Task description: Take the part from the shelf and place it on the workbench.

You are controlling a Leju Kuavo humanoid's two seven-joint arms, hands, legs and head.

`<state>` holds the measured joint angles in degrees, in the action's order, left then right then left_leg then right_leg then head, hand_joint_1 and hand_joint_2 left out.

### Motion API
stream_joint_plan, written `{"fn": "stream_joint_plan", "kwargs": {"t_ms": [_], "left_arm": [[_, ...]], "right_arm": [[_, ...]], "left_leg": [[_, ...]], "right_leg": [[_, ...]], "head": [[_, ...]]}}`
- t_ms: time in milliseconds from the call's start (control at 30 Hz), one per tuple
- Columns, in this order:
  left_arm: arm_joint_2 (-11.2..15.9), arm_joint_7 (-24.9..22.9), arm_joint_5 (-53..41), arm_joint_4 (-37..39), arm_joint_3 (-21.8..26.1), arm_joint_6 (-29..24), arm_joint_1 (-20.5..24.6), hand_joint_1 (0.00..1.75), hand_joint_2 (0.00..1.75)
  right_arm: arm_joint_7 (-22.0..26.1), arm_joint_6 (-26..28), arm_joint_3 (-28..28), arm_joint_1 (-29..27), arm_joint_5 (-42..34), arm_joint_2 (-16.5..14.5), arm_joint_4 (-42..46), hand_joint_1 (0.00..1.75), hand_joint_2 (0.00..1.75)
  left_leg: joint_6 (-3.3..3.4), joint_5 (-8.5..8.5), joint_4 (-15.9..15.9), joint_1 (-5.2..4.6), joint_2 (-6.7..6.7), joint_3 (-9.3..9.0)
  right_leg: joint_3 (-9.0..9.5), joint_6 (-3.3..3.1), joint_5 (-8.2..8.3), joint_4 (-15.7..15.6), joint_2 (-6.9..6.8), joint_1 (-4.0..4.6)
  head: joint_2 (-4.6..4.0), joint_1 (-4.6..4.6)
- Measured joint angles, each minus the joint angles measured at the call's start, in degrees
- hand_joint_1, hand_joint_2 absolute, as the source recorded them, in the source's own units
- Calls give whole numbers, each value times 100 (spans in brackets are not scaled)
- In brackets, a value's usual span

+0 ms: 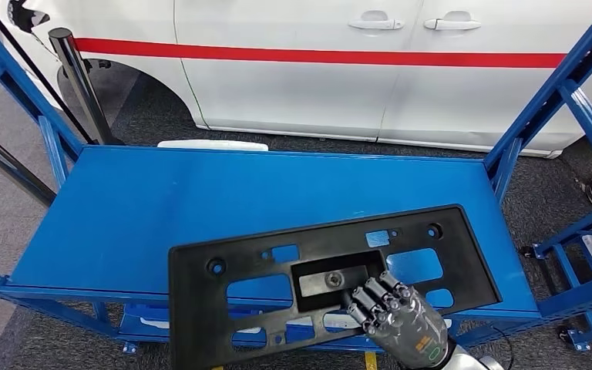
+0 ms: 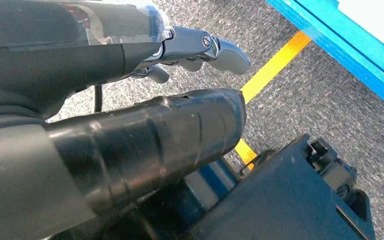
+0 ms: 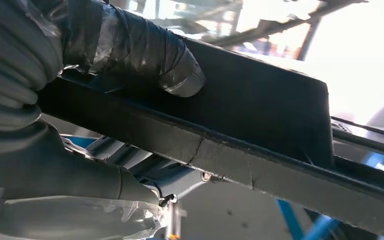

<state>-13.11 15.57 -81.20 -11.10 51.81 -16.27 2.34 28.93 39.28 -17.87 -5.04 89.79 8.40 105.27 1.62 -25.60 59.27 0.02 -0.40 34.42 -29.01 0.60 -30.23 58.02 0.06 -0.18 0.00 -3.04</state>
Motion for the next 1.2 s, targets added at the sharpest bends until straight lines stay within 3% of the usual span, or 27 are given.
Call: {"fn": "stream_joint_plan", "kwargs": {"t_ms": [133,300,433,1033,1200], "left_arm": [[-9,-13,1,0,2,39,2,0,0],[-13,-10,3,0,7,49,3,0,0],[-19,-10,3,0,10,43,5,0,175],[-61,-29,0,0,47,-74,11,0,175],[85,207,-3,0,47,450,20,0,175]], "right_arm": [[450,0,170,-248,0,-320,223,175,175],[650,0,295,-408,0,-599,427,175,175],[731,0,369,-453,0,-737,502,175,175],[728,0,467,-489,0,-853,504,175,175],[738,0,479,-466,0,-927,470,175,175]], "left_leg": [[-1,0,-2,5,1,-1],[-2,0,-3,6,2,-1],[-2,0,-4,5,2,-1],[-1,0,-3,4,2,-2],[-2,0,-4,6,2,-1]], "right_leg": [[-1,-3,-3,2,0,6],[0,-6,-5,2,0,7],[0,-6,-5,2,1,6],[0,-6,-4,2,0,5],[1,-6,-4,3,0,8]], "head": [[0,0],[0,-1],[0,-1],[0,0],[0,-1]]}}
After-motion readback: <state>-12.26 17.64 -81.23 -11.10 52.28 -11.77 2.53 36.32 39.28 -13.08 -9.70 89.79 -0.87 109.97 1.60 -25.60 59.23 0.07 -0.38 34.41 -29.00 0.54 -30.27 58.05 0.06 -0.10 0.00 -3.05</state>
